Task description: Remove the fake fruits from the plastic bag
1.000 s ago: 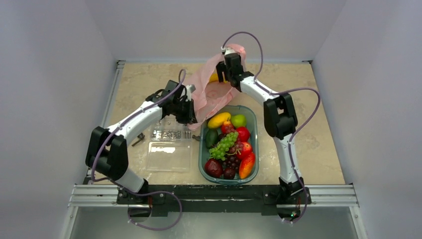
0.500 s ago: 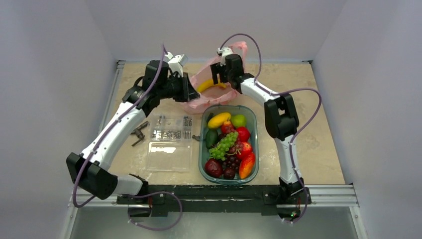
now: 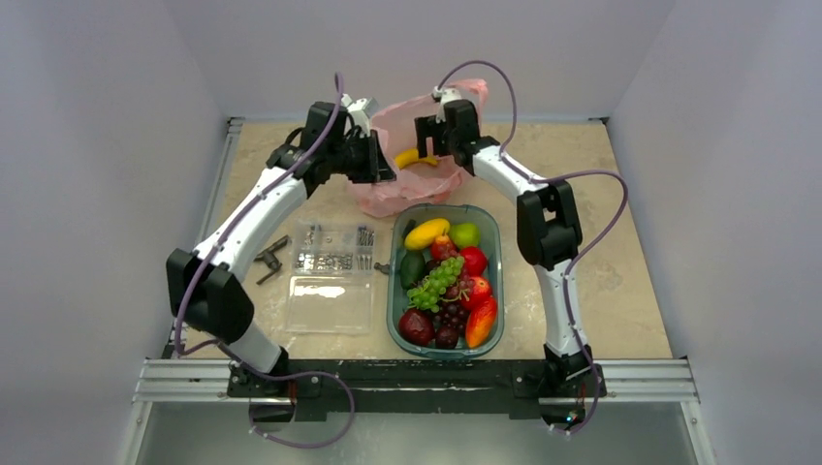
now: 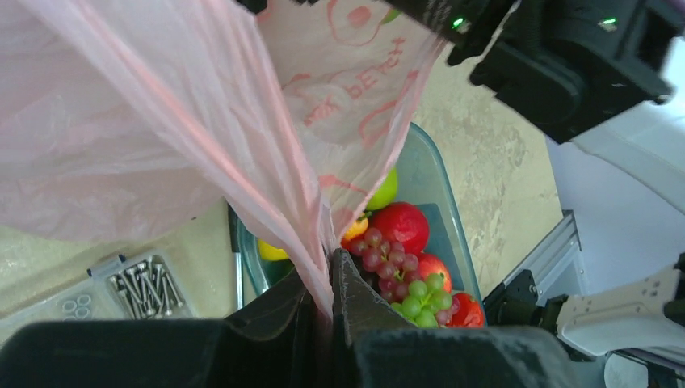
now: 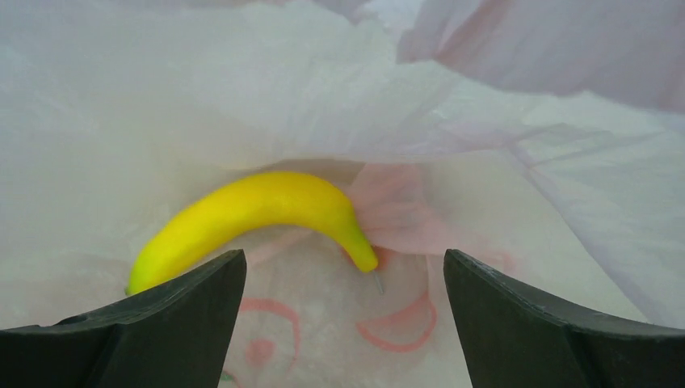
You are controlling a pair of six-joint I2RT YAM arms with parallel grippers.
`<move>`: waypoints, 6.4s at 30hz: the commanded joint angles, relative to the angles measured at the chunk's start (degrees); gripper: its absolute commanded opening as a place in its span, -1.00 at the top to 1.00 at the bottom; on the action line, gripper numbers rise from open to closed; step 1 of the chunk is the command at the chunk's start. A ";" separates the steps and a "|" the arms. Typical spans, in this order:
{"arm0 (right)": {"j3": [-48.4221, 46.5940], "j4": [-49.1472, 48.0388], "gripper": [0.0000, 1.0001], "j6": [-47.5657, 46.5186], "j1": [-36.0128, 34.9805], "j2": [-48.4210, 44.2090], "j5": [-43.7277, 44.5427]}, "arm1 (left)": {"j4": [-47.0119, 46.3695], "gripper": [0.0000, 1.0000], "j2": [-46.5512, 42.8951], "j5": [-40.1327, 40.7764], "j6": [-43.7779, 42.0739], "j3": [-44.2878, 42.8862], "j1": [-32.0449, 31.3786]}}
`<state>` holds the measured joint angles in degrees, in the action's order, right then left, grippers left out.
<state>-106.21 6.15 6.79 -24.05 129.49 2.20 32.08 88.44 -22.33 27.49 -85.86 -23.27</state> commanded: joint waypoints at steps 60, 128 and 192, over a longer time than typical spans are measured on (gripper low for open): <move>26.98 -14.64 0.19 20.66 -0.47 -19.01 -4.02 | -4.54 0.22 23.82 10.84 -9.23 -20.48 -2.04; 1.50 -20.07 -0.52 42.34 0.85 5.94 -21.90 | -23.19 -0.35 33.78 -3.73 16.68 -13.15 15.02; 17.95 -17.08 1.00 25.65 1.77 -19.24 3.92 | -8.50 -0.75 25.01 -14.97 -2.94 -10.31 14.52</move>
<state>-90.83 -7.46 32.32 -24.21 115.24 6.48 21.87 112.62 -37.50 28.23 -91.18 -8.75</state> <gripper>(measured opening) 0.304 0.879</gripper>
